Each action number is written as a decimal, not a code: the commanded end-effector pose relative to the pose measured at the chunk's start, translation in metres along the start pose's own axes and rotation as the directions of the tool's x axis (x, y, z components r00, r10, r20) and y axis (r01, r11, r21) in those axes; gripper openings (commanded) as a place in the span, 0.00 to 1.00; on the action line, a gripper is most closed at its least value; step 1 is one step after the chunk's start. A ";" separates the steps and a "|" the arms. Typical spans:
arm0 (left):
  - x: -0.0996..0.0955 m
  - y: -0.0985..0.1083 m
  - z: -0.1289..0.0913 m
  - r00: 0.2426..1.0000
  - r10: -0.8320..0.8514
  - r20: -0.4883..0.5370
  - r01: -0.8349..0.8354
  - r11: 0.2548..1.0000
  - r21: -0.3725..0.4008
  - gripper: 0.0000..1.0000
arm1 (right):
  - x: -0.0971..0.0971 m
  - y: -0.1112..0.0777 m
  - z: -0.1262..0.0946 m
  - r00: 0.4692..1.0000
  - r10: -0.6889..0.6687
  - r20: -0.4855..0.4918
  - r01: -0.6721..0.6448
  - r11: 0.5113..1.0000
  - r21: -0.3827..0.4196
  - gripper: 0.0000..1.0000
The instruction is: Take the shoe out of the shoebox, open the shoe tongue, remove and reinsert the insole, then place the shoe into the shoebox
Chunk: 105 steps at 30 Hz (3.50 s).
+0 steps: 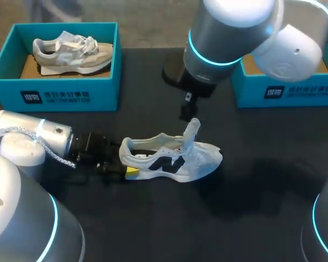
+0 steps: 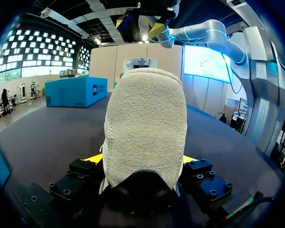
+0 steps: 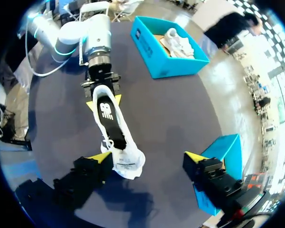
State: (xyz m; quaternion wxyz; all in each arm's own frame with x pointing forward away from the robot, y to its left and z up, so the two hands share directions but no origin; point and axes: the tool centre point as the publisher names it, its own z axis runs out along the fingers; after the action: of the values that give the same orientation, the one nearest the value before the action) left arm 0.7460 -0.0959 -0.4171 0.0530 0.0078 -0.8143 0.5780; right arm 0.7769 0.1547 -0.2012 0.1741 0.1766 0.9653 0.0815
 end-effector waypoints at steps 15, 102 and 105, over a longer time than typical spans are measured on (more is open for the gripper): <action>0.000 0.004 0.000 1.000 -0.001 0.000 0.001 1.000 0.001 0.00 | 0.036 0.052 0.023 0.986 -0.132 -0.105 0.135 0.991 0.022 0.00; 0.000 0.004 0.000 1.000 -0.001 0.000 0.001 1.000 0.001 0.00 | 0.087 0.026 0.177 0.872 -0.402 -0.281 0.438 0.896 0.077 0.35; 0.000 0.004 0.000 1.000 -0.001 0.000 0.001 1.000 0.001 0.00 | 0.086 0.027 0.180 0.870 -0.404 -0.281 0.439 0.895 0.072 0.38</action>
State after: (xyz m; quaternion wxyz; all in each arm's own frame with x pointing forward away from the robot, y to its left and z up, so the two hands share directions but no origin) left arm 0.7462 -0.0958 -0.4170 0.0530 0.0082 -0.8142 0.5781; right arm 0.7718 0.2268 -0.3855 0.0489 -0.0395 0.9980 -0.0019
